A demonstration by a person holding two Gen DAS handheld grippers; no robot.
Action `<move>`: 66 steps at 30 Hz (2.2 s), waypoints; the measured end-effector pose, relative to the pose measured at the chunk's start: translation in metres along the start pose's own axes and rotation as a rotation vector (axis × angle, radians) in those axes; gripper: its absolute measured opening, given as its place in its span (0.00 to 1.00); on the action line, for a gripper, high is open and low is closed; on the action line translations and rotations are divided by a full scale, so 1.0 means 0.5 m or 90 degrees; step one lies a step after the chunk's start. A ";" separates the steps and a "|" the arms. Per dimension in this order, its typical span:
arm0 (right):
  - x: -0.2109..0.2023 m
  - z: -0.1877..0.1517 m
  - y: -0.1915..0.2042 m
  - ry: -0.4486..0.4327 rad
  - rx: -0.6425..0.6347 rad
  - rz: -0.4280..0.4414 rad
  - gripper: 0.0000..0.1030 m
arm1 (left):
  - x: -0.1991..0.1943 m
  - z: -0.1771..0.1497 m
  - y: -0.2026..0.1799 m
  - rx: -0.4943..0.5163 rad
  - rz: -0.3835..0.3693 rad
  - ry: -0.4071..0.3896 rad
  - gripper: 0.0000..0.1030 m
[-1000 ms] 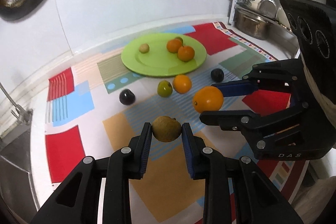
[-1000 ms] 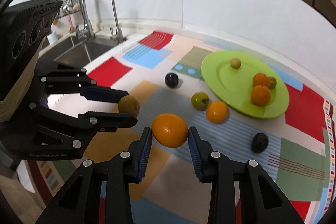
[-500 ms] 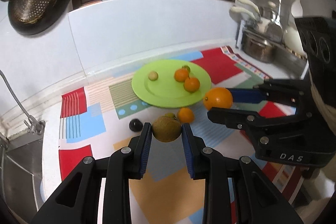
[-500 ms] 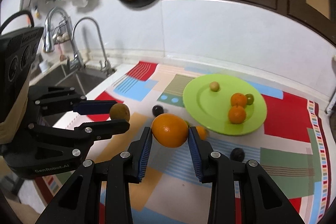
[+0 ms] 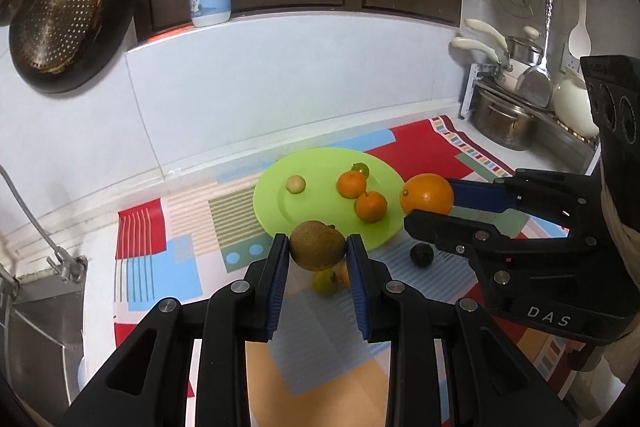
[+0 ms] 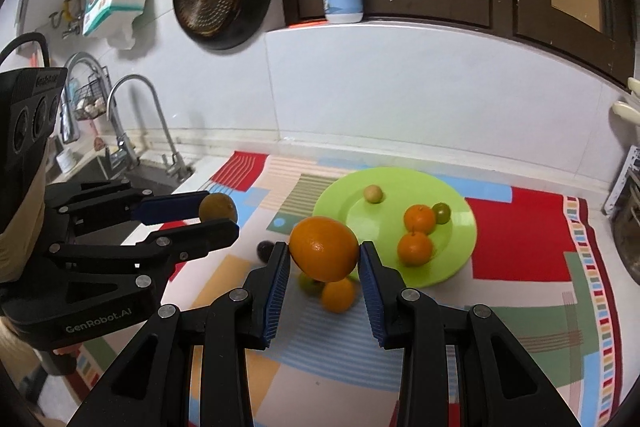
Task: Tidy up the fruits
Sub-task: 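Lift both held fruits and carry them over the green plate, then lower both fruits onto the green plate and open both grippers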
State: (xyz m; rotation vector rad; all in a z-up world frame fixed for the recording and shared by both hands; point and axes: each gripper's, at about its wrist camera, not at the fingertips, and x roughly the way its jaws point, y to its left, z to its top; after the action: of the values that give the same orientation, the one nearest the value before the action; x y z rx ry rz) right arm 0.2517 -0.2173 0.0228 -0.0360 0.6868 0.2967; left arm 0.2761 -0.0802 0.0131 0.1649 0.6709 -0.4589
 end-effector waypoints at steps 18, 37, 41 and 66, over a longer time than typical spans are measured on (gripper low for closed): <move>0.057 0.084 -0.072 -0.003 0.001 -0.052 0.35 | 0.101 0.111 0.016 -0.024 -0.018 0.001 0.28; 0.203 0.135 -0.174 0.039 0.028 -0.050 0.35 | 0.258 0.180 0.034 -0.015 -0.033 0.028 0.28; 0.241 0.136 -0.197 0.056 0.036 -0.045 0.35 | 0.301 0.182 0.039 -0.017 -0.035 0.040 0.28; 0.416 0.114 -0.259 0.126 0.037 -0.044 0.35 | 0.482 0.172 0.052 -0.019 -0.050 0.133 0.28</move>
State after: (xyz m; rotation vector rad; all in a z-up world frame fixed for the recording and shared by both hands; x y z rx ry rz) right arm 0.4758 -0.2802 -0.0724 -0.0338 0.8881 0.2078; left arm 0.5020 -0.1680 -0.0725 0.1599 0.8904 -0.5106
